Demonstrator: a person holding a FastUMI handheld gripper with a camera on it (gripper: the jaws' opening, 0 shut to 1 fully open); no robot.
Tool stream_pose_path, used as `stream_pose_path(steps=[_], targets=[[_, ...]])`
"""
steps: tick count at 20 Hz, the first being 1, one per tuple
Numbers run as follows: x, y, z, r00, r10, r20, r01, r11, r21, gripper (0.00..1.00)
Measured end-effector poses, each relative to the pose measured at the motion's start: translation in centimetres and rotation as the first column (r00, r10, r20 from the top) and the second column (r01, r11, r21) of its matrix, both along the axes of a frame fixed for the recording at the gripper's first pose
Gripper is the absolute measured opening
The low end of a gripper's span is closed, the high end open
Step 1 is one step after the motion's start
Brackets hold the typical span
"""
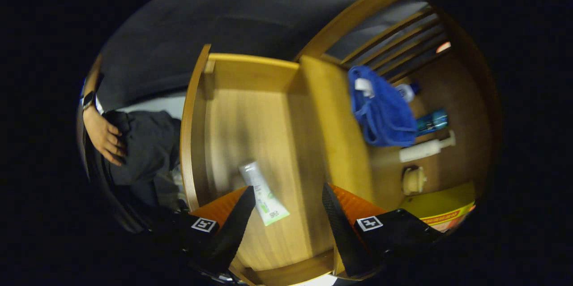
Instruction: Pull open the drawer, take out the items inside it, and place them on the countertop above the cabinet.
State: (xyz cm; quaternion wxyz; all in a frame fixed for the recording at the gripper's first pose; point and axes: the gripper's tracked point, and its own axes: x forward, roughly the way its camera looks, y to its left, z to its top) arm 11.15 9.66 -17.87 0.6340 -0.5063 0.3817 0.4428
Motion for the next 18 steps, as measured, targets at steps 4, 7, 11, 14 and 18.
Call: stream_pose_path(steps=[4,7,11,14,18], targets=[[-1.1,-1.9,-2.0,0.979,-0.026,-0.203,0.001,0.992,-0.122,0.93],[0.8,-1.2,-2.9,0.977,-0.049,-0.209,0.024,0.993,-0.118,0.95],[-0.4,-2.4,-5.0,0.959,-0.026,-0.281,-0.034,0.978,-0.207,0.96],[0.1,-3.4,-7.4,0.958,-0.013,-0.285,-0.071,0.956,-0.283,0.96],[1.4,-3.7,-7.8,0.942,-0.067,-0.329,-0.036,0.954,-0.296,0.96]])
